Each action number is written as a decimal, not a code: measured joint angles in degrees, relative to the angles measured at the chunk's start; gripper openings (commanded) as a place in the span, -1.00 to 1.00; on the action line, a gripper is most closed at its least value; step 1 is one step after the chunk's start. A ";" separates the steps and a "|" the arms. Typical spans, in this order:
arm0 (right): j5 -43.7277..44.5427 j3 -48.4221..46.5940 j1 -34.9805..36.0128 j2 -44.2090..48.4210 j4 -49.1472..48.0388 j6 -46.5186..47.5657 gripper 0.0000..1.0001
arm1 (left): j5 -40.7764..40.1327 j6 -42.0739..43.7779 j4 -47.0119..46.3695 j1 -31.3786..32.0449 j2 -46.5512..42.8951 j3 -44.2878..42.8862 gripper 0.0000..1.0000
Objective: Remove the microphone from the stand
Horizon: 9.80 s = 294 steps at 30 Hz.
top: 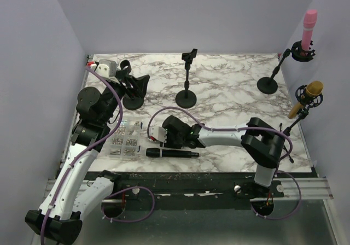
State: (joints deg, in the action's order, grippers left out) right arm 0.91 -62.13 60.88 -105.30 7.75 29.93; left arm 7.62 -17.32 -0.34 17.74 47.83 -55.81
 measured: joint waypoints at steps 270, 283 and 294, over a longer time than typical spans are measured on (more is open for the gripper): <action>52.78 -17.25 -38.73 35.45 7.58 -26.95 1.00 | 8.52 -6.67 -0.39 0.85 2.29 -0.57 0.97; 57.96 -25.62 -53.59 17.94 -14.45 -9.07 1.00 | 8.52 -6.27 -0.35 5.40 0.70 -0.96 0.97; 59.95 -34.07 -58.66 0.83 -30.01 2.97 1.00 | 8.52 -6.10 -0.17 8.79 1.92 -1.07 0.97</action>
State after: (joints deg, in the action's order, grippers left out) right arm 60.86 -96.20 2.22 -104.47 -22.26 32.91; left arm 16.14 -23.42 -0.51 26.52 49.76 -56.88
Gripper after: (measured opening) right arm 0.998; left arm 0.980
